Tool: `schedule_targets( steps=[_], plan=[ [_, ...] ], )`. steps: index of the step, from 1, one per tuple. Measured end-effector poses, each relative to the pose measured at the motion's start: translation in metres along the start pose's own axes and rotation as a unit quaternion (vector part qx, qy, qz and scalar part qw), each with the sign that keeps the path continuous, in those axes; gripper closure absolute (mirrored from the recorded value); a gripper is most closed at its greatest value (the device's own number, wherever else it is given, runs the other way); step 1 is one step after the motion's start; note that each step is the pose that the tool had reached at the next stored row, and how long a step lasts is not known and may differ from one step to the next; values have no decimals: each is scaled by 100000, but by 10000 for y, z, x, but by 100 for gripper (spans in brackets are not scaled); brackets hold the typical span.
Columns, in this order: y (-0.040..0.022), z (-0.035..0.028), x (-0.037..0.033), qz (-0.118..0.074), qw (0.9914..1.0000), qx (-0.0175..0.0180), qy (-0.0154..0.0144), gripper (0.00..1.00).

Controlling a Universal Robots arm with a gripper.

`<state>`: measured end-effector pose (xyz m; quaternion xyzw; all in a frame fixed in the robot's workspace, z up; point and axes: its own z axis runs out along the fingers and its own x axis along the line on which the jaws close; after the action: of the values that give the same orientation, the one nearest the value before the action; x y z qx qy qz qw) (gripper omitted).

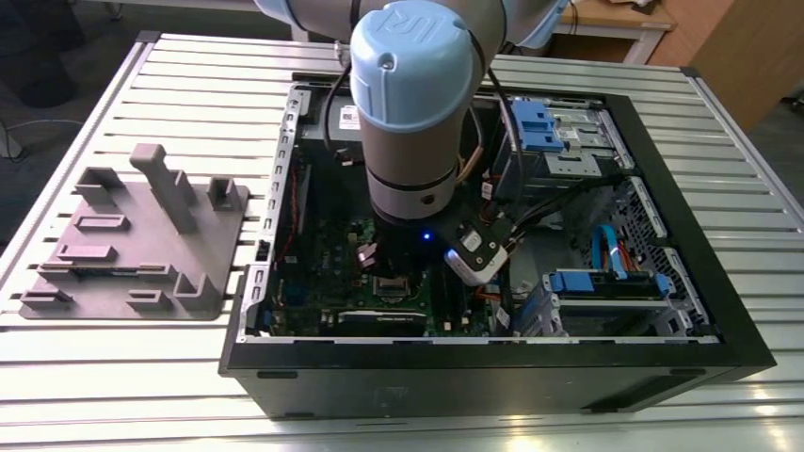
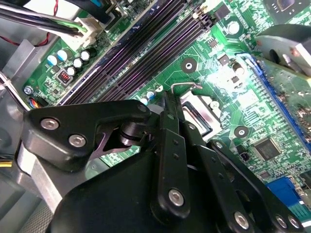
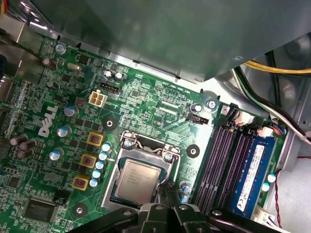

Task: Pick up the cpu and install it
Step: 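Install the first cpu locking lever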

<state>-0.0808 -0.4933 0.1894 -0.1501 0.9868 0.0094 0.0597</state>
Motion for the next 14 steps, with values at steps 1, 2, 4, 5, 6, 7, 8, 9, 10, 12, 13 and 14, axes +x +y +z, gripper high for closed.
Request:
schedule_targets(
  steps=[1,2,4,5,6,7,8,9,10,12,13,14],
  plan=[
    [-2,4,0,2,100000,20,22,89],
    [-3,7,1,1,100000,37,33,89],
    [-4,9,1,-5,100000,40,40,89],
    [-4,9,1,-3,100000,36,36,89],
    [-4,11,0,-4,100000,26,26,89],
    [-4,11,0,-1,100000,19,22,89],
    [-4,11,0,-2,100000,18,20,89],
    [-4,11,0,-11,100000,16,22,89],
    [-5,11,-2,-30,100000,12,31,89],
    [-9,12,-11,-34,100000,8,44,89],
    [-11,13,-17,-38,100000,6,44,89],
    [-13,15,-23,-44,100000,0,39,89]
  ],
)
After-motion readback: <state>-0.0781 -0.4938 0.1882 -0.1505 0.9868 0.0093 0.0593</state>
